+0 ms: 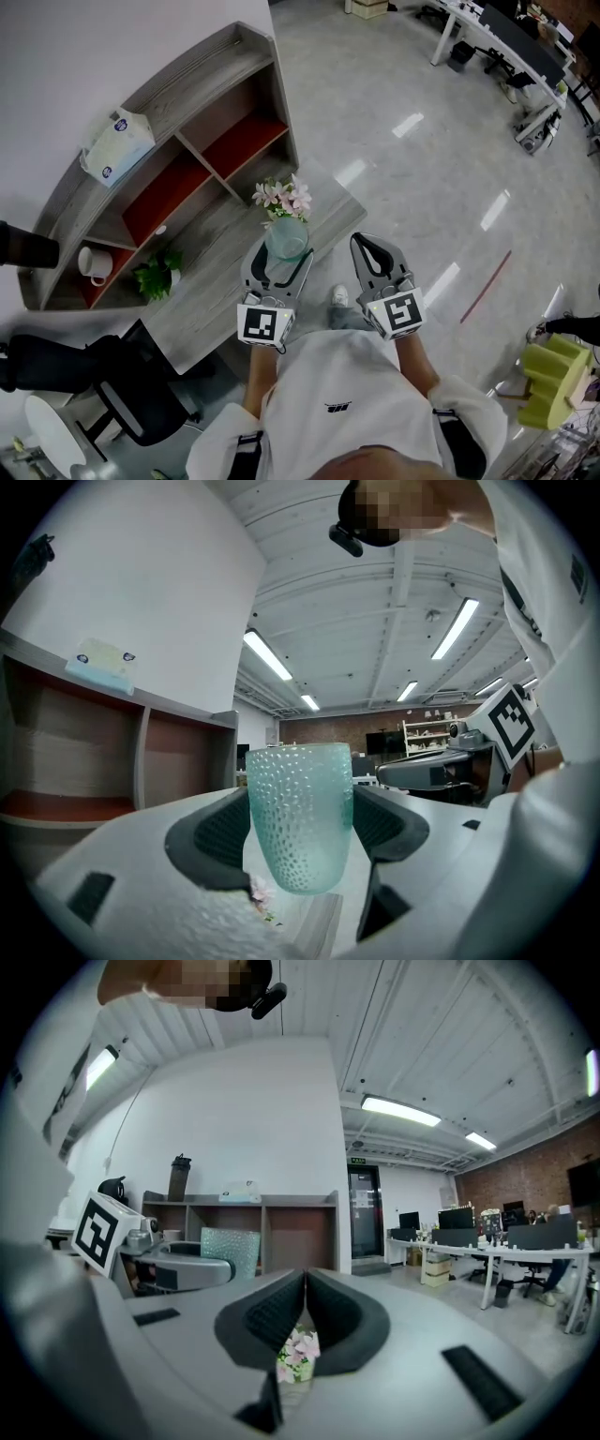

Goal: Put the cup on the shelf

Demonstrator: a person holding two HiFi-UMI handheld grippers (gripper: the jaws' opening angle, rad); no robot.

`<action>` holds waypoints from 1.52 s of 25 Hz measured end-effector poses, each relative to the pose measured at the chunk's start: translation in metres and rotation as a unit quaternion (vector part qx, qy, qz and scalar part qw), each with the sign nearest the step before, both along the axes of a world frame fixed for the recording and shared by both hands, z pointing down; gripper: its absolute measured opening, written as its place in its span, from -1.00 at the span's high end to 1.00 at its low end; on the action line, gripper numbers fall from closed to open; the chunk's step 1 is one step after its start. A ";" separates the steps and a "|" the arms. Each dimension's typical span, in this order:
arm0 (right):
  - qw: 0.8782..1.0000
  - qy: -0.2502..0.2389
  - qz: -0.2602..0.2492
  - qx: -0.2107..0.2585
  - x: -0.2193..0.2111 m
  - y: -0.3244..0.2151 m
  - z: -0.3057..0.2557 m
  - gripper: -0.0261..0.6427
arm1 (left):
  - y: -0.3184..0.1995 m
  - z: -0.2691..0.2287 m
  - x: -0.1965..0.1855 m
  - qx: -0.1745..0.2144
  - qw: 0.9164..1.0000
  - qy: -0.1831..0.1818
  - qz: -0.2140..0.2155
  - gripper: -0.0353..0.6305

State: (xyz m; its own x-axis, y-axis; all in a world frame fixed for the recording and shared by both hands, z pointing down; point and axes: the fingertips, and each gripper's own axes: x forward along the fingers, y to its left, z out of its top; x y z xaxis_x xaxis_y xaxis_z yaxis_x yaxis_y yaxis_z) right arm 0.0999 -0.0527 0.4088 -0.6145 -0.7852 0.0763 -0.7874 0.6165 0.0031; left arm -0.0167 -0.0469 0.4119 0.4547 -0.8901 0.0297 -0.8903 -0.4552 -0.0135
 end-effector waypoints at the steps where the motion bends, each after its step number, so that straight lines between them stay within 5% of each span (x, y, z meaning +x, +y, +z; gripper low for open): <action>1: 1.000 0.001 -0.006 0.000 0.001 -0.006 0.000 0.83 | -0.006 0.001 0.001 0.001 1.000 -0.003 -0.004 -0.18; 18: 0.992 -0.003 -0.122 -0.007 -0.007 -0.079 0.007 0.83 | -0.068 0.016 0.003 0.003 0.994 -0.022 -0.110 -0.18; 38: 0.988 -0.008 -0.153 -0.003 -0.025 -0.125 0.016 0.83 | -0.106 0.022 -0.025 0.014 0.985 -0.019 -0.170 -0.18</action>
State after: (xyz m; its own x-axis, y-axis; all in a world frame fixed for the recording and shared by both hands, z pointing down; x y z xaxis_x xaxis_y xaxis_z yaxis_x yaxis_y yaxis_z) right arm 0.0749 -0.1781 0.4250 -0.8241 -0.5621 0.0692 -0.5641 0.8256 -0.0115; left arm -0.0413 -0.1531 0.4342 0.1301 -0.9914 0.0149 -0.9898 -0.1307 -0.0574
